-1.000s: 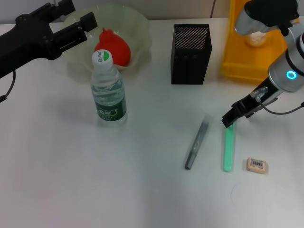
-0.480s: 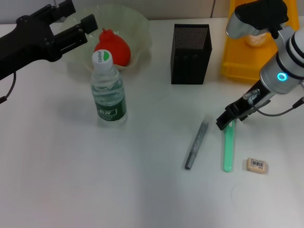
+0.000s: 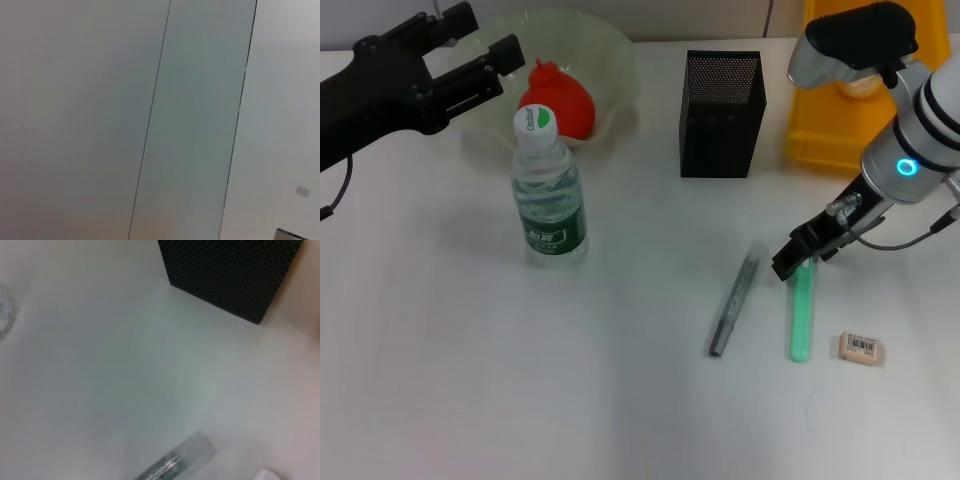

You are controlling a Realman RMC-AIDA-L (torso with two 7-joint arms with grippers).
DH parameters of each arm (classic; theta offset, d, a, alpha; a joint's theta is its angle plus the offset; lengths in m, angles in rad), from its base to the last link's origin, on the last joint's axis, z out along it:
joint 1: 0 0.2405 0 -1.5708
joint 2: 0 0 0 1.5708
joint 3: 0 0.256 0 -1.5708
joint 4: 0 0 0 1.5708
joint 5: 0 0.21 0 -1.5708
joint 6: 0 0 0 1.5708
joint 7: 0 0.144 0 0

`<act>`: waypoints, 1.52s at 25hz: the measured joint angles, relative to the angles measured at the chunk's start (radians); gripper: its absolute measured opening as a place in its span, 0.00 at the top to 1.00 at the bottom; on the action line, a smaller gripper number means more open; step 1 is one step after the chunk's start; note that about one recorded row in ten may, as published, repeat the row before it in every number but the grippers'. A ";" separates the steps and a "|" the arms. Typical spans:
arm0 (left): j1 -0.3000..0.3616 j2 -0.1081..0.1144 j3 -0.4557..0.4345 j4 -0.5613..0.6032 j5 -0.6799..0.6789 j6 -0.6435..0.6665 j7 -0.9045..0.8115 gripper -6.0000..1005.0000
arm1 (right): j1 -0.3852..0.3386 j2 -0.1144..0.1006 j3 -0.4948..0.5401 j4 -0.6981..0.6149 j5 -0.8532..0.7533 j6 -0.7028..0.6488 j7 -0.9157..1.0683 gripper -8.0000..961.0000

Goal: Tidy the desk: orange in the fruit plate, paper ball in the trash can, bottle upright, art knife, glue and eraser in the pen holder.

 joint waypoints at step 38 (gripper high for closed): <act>0.021 -0.001 0.001 0.000 -0.001 0.017 0.002 0.26 | 0.054 -0.005 -0.038 0.078 -0.038 0.036 0.039 0.50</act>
